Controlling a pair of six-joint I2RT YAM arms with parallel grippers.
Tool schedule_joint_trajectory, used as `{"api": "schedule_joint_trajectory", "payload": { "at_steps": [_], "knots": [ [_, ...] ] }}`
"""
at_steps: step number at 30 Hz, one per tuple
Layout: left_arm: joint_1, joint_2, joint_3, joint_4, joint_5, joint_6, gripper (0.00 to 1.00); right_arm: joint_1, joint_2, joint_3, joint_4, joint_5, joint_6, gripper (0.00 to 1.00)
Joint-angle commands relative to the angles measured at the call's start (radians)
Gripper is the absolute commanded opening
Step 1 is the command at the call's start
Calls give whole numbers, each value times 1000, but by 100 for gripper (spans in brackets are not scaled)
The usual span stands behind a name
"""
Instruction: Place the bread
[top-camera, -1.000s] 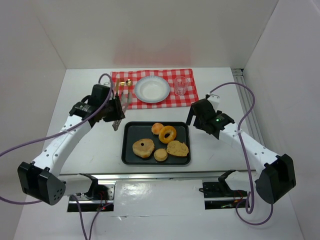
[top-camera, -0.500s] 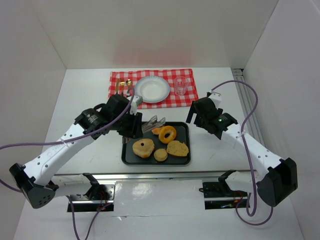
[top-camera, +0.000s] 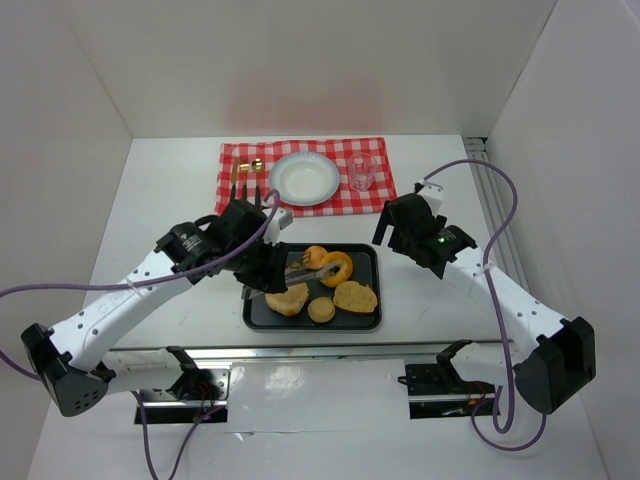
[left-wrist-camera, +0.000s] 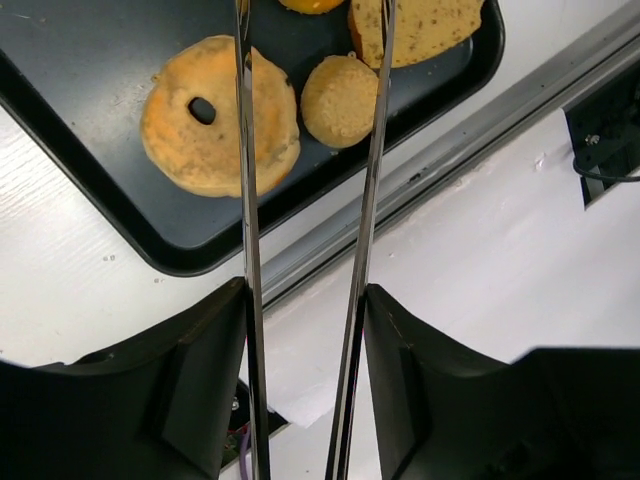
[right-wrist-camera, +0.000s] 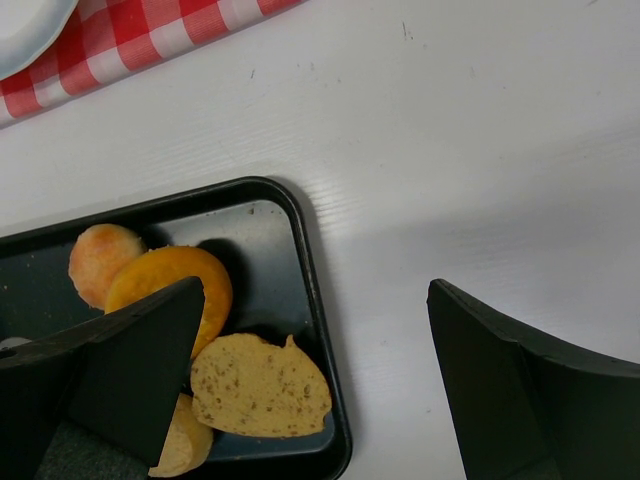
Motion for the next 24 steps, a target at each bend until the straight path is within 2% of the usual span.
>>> {"api": "schedule_joint_trajectory", "payload": {
  "at_steps": [1,7,24],
  "knots": [
    [-3,-24,-12,38,-27,-14,61,8,-9,43,9,9,1,100],
    [-3,13,-43,154,-18,-36,62,8,0,43,9,9,1,100],
    [-34,91,-84,208,-54,-57,53,8,-7,19,19,-11,1,100]
  ]
}}
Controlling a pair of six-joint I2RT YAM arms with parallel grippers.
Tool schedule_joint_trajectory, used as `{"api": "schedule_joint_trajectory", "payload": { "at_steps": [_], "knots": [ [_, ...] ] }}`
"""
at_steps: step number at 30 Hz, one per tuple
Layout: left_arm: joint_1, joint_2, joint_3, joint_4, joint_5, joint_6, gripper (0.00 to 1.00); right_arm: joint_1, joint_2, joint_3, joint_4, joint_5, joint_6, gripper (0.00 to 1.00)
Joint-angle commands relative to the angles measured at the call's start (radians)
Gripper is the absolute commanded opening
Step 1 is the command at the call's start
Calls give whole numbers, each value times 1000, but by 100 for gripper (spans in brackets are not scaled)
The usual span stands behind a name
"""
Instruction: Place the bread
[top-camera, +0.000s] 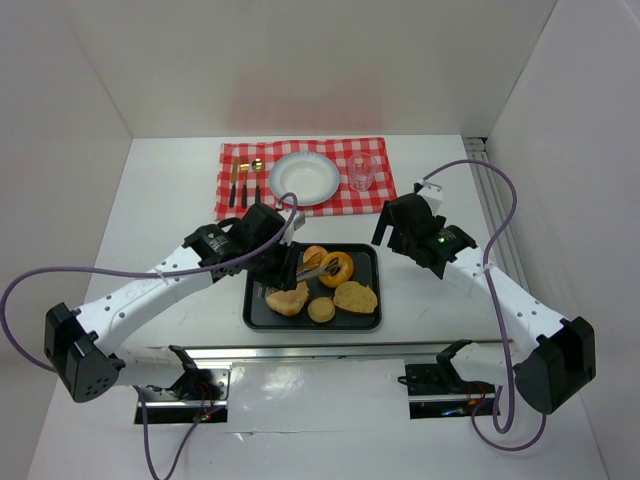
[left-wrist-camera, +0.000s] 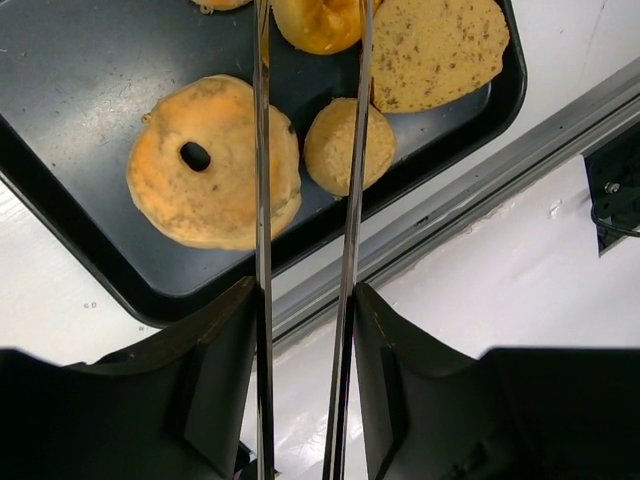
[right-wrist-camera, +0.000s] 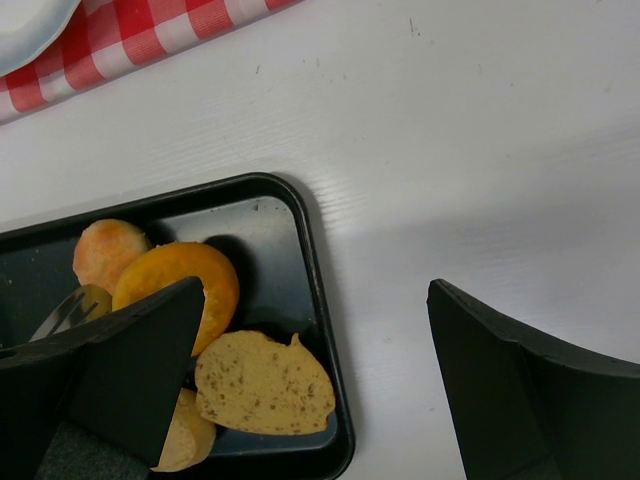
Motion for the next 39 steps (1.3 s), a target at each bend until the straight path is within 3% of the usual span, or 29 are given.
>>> {"api": "schedule_joint_trajectory", "payload": {
  "at_steps": [1,12,14,15,18,23,28,34,39],
  "knots": [
    [-10,2,-3,38,-7,-5,53,8,-8,19,19,0,1,100],
    [-10,29,-3,27,-36,15,51,8,1,19,37,-9,1,100],
    [-10,29,6,17,-36,15,45,8,1,19,37,-9,1,100],
    [-10,29,15,17,-36,15,30,8,1,19,37,-9,1,100],
    [-10,18,66,-26,-47,24,11,8,1,19,37,-9,1,100],
    [-10,6,201,-92,-123,33,11,8,-8,19,37,-9,1,100],
    [152,63,267,-36,-215,-22,11,8,-8,10,46,-18,1,100],
    [364,246,365,153,-114,-85,11,8,11,19,57,-27,1,100],
    [435,478,535,184,-36,-106,11,8,20,28,43,-24,1,100]
  ]
}}
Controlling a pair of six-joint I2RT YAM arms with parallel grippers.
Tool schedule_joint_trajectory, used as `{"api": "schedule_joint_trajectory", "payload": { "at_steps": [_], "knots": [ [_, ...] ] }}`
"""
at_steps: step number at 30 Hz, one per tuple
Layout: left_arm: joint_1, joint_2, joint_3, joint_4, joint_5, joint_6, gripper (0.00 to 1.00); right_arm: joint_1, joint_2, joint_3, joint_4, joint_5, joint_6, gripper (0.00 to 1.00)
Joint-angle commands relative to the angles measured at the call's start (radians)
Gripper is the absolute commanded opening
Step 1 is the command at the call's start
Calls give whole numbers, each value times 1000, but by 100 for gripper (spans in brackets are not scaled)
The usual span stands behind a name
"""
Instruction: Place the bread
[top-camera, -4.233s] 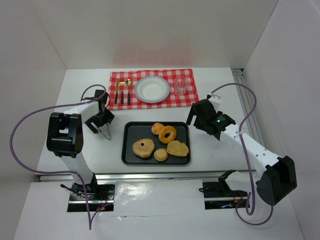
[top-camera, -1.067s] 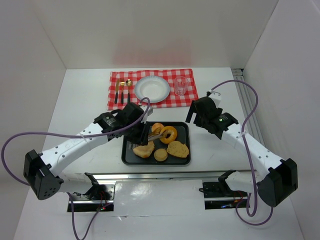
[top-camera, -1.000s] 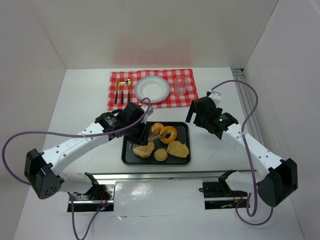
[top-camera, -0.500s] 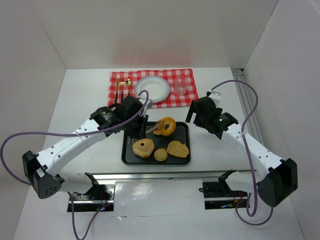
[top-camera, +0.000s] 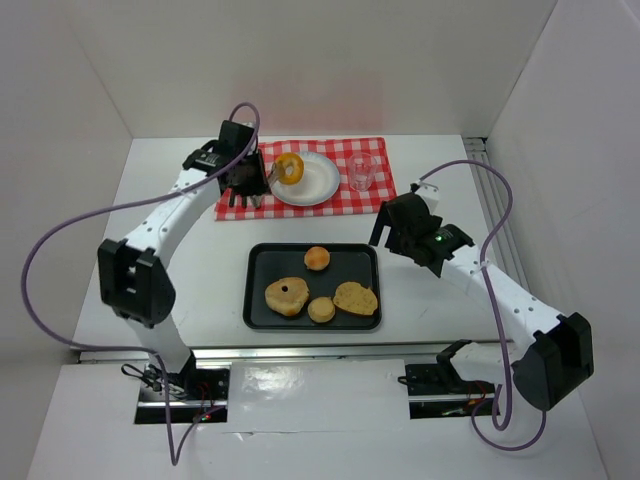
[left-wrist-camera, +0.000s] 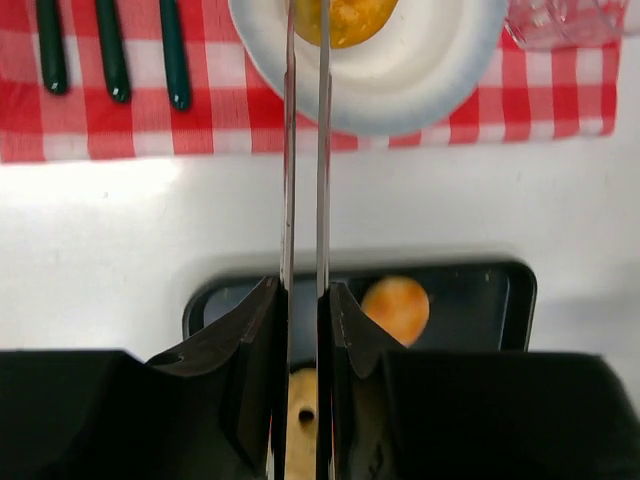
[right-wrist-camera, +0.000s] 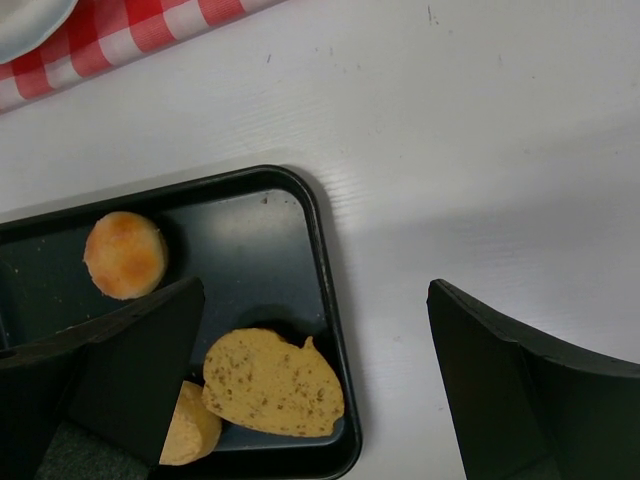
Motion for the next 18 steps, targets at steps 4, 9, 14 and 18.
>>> {"api": "schedule_joint_trajectory", "payload": {
  "at_steps": [4,9,14,18],
  "knots": [
    [36,219,188,94,116,-30,15,8,-18,19,23,21,10,100],
    [36,225,211,84,127,-30,54,8,-38,10,5,21,20,100],
    [-11,104,181,57,66,-4,59,8,-38,10,5,31,30,100],
    [-68,-26,167,-1,9,39,59,8,-38,19,5,31,30,100]
  ]
}}
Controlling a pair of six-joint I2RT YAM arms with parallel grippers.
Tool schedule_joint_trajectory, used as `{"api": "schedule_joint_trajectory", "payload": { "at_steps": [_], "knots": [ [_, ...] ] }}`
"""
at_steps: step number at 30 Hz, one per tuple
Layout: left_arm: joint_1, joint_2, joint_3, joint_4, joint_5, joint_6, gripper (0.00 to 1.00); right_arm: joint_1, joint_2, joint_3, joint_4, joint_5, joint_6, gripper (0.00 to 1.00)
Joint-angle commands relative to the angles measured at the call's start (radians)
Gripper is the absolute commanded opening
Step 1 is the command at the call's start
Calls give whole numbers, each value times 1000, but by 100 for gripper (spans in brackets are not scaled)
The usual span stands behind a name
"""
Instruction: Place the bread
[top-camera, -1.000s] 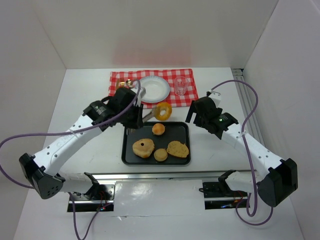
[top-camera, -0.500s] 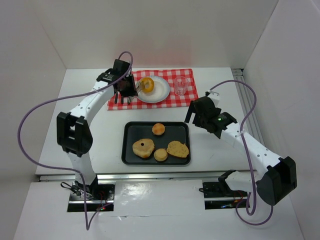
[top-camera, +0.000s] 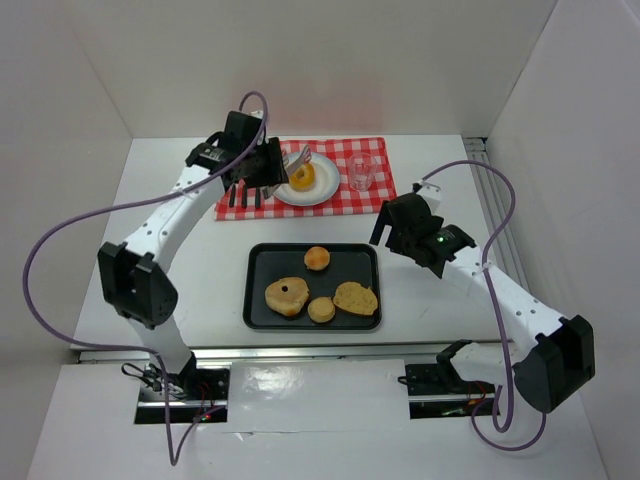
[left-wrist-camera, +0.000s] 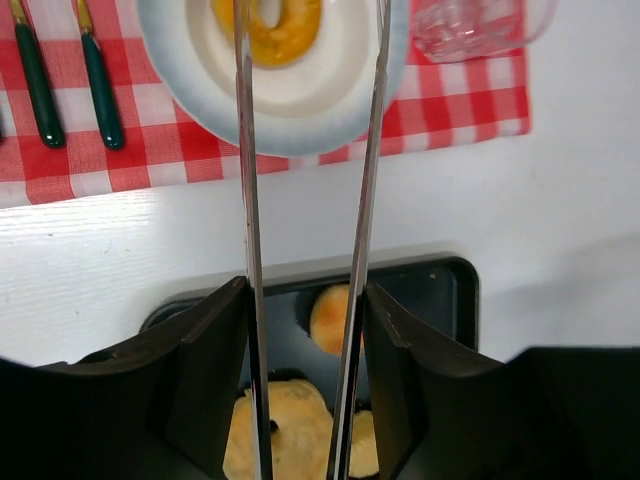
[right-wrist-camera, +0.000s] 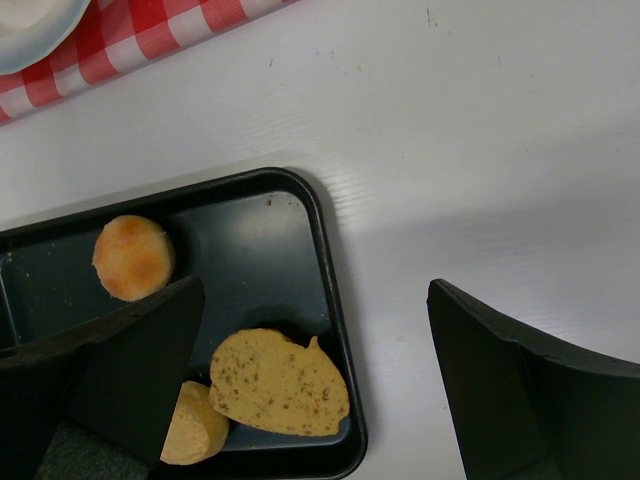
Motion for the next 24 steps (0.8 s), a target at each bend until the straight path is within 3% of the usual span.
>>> {"api": "schedule_joint_trajectory", "payload": {
  "at_steps": [1,3,7,12,18,24],
  "knots": [
    [-70,-169,2,-25,-65,60,58,8,-30,19,6,27,11,100],
    [-148,-226,-57,-34,-92,109,58,8,-40,19,6,27,11,100],
    [-250,-373,-215,-47,63,189,57,8,-50,19,-12,36,11,100],
    [-372,-430,-388,-84,201,213,57,8,-72,28,-21,54,11,100],
    [-428,-430,-544,-56,213,158,57,8,-81,28,-32,54,20,100],
    [-449,-421,-598,-56,203,149,58,8,-81,28,-32,54,20,100]
  ]
}}
